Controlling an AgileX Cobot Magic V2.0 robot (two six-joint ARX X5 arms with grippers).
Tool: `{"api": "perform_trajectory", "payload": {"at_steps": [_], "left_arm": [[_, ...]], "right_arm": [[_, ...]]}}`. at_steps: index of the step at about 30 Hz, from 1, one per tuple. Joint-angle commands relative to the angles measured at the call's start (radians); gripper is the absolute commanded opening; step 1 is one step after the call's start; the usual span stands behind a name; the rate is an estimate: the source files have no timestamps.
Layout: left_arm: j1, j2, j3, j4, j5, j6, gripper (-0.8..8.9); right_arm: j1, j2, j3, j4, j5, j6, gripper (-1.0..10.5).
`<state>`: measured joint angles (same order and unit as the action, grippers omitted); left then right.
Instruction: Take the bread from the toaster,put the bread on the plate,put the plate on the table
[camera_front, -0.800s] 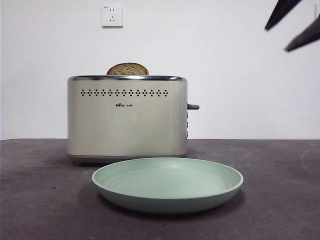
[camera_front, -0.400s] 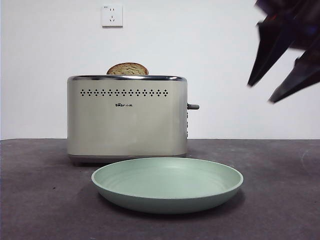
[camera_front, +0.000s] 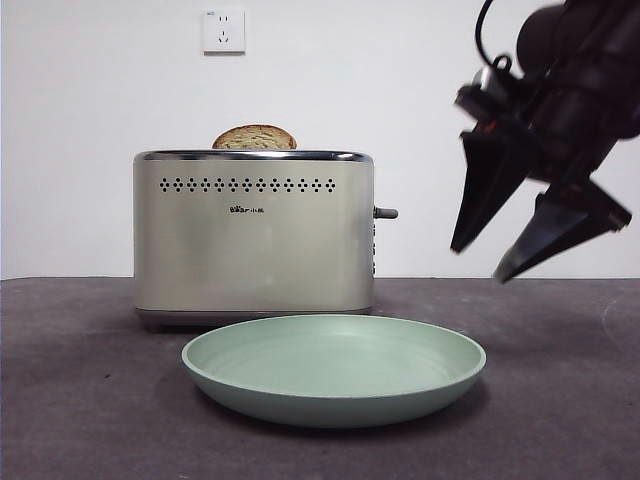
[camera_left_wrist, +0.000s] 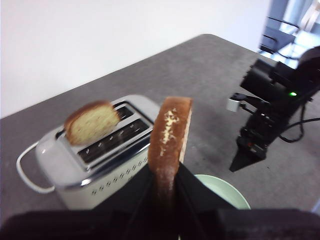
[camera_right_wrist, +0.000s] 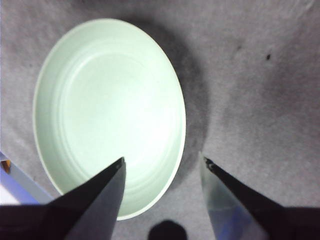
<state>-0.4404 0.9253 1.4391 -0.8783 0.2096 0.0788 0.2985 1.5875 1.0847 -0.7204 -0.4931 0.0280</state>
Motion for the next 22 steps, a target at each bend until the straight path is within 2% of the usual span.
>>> {"api": "perform_trajectory", "payload": {"at_steps": [1, 6, 10, 14, 20, 22], "left_arm": [[-0.003, -0.083, -0.126, 0.074, -0.034, -0.084, -0.07], [-0.003, -0.208, -0.285, 0.146, -0.078, -0.157, -0.07], [-0.003, -0.275, -0.354, 0.147, -0.106, -0.188, -0.08], [-0.003, -0.304, -0.367, 0.121, -0.127, -0.188, -0.08], [-0.003, -0.322, -0.368, 0.115, -0.13, -0.188, -0.08], [-0.003, -0.322, -0.368, 0.111, -0.13, -0.188, -0.08]], "right_arm": [[0.018, 0.044, 0.002, 0.019, 0.003, -0.011, 2.5], [0.045, 0.101, 0.002, 0.048, 0.004, -0.01, 2.5], [0.058, 0.139, 0.002, 0.064, 0.019, -0.009, 2.5], [0.069, 0.167, 0.002, 0.071, 0.105, -0.005, 2.5], [0.071, 0.196, 0.002, 0.087, 0.102, -0.002, 2.5], [0.072, 0.197, 0.002, 0.092, 0.102, 0.001, 1.9]]}}
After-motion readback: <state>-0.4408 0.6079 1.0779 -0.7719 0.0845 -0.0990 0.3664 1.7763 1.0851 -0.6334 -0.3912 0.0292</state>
